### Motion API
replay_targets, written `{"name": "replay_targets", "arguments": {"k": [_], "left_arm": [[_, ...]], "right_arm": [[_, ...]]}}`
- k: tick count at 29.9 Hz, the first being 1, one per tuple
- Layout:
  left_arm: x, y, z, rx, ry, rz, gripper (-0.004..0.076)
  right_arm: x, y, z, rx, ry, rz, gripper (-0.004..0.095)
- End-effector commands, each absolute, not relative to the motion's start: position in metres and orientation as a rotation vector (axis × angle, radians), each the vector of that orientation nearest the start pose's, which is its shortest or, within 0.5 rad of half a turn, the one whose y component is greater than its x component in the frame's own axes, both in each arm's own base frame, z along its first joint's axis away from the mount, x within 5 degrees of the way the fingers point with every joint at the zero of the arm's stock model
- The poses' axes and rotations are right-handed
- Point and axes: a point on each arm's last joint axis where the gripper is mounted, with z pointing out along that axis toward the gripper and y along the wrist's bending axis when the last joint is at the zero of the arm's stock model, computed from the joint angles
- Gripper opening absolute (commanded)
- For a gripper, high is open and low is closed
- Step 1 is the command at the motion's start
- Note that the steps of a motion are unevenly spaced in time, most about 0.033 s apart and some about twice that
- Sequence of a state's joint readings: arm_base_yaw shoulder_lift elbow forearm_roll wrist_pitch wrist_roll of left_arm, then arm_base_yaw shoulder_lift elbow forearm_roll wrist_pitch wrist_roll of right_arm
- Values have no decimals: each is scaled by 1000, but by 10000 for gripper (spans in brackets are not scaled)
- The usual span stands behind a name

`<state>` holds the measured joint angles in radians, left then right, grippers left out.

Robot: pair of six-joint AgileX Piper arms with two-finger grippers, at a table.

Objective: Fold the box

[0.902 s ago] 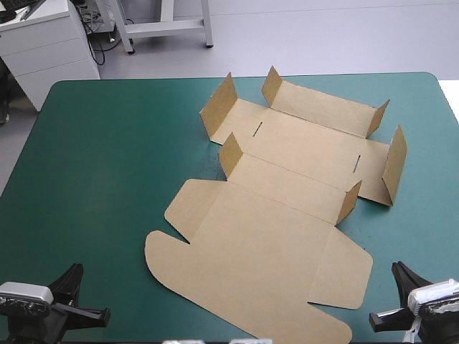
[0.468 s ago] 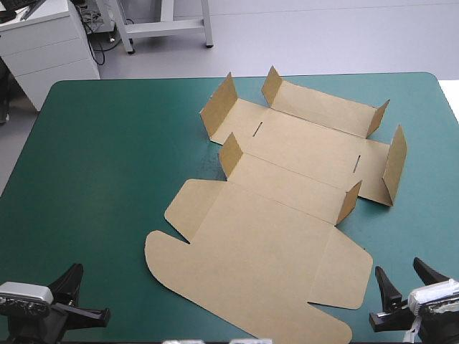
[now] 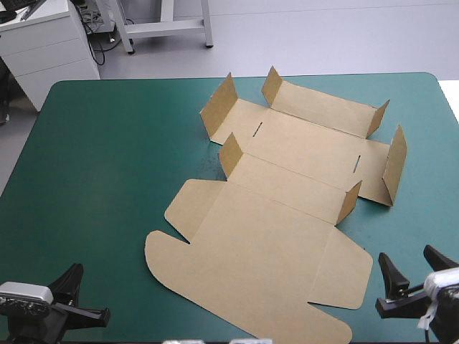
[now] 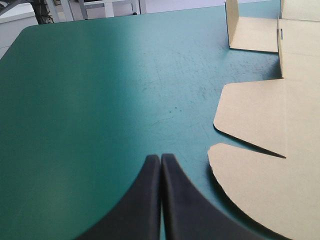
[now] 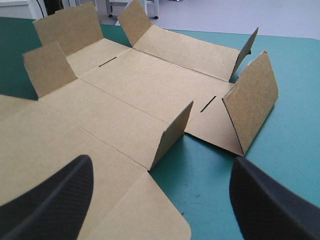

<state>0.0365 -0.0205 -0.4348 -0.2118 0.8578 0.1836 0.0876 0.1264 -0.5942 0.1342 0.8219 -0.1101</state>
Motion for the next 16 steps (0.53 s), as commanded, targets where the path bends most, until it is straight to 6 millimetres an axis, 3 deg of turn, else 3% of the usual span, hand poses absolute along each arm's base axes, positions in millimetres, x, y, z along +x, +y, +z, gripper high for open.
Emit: {"name": "replay_targets", "arguments": {"k": [1,4,10,16], "left_arm": [[4,-14,290,99,1767,-102,-32],[4,-14,290,99,1767,-102,-32],[4,-14,290,99,1767,-102,-32],[4,-14,290,98,1767,-105,-32]], "right_arm": [[35,12,366,-61,1819,209,702],[60,14,389,-13,1916,247,701],[121,19,414,30,2065,265,701],[183,25,403,171,2274,313,701]]}}
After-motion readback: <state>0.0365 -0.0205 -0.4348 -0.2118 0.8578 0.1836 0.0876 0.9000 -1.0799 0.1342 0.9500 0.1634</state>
